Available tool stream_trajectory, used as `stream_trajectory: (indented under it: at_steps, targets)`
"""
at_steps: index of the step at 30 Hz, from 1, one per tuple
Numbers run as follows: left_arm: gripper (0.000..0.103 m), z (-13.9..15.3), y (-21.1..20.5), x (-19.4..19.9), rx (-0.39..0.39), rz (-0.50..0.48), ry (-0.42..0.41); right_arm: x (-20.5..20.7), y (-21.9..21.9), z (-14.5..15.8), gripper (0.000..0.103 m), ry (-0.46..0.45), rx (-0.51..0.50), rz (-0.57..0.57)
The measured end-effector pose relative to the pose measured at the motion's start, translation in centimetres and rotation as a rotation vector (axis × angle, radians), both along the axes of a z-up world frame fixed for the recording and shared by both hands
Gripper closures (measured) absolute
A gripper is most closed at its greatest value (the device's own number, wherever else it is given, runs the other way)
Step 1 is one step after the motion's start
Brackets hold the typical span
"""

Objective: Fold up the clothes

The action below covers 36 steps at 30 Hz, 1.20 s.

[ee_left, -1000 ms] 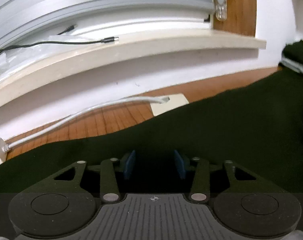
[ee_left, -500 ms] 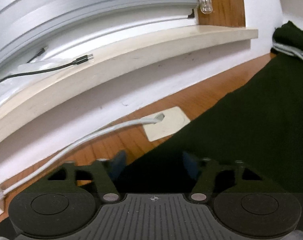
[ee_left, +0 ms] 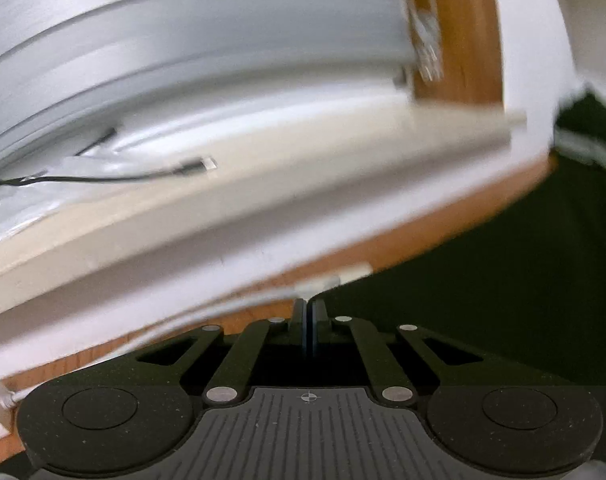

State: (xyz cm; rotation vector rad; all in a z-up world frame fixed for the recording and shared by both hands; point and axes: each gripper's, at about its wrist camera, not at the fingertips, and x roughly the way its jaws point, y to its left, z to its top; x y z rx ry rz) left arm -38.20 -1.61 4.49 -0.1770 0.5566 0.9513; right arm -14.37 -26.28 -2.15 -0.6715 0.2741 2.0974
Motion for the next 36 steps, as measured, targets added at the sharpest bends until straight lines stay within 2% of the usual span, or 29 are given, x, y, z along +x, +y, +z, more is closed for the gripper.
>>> stream_trajectory:
  at_steps: [1,3,6,9,14,17,19,20,22,25,28,31,33,36]
  targets:
    - [0.1,0.3,0.1,0.0,-0.004,0.005,-0.007,0.1,-0.2,0.0,0.099,0.001,0.0,0.002]
    - [0.1,0.0,0.2,0.7,-0.001,0.007,0.041,0.1,-0.8,0.3,0.1,0.006,0.015,0.004]
    - [0.1,-1.7,0.4,1.3,-0.03,0.01,0.089,0.0,-2.0,1.1,0.1,0.021,0.036,0.005]
    - [0.098,-3.2,0.6,1.0,-0.055,0.025,0.084,0.0,-3.4,2.2,0.1,0.017,0.059,0.003]
    - [0.097,-3.4,0.9,0.7,-0.051,0.058,0.077,0.2,-4.1,2.3,0.102,-0.008,0.031,0.009]
    - [0.091,-3.0,0.2,0.6,-0.037,0.068,0.084,0.6,-3.9,2.1,0.102,-0.012,0.042,-0.025]
    - [0.082,-2.4,-0.6,-0.1,-0.036,0.074,0.076,0.4,-3.6,2.2,0.101,0.002,0.067,-0.034]
    - [0.079,-2.1,-1.1,-0.6,-0.039,0.077,0.068,0.0,-3.3,2.3,0.098,0.006,0.072,-0.023]
    - [0.063,-1.6,-2.5,-1.9,-0.059,0.078,0.044,-1.1,-2.9,2.4,0.094,0.013,0.077,0.012]
    - [0.048,-1.4,-5.0,-3.7,-0.09,0.089,0.033,-3.1,-2.0,1.9,0.084,0.0,0.076,0.061]
    - [0.045,-1.7,-7.2,-5.2,-0.119,0.1,0.037,-4.7,-0.6,1.2,0.08,-0.003,0.054,0.098]
    - [0.045,-1.6,-9.0,-6.3,-0.14,0.098,-0.001,-5.4,0.1,0.6,0.075,-0.005,0.037,0.099]
    - [0.045,-1.6,-10.0,-6.6,-0.154,0.084,-0.036,-5.4,0.4,0.3,0.075,0.014,0.021,0.097]
    - [0.045,-1.7,-10.8,-5.7,-0.163,0.053,-0.043,-5.0,0.7,0.2,0.077,0.059,-0.009,0.083]
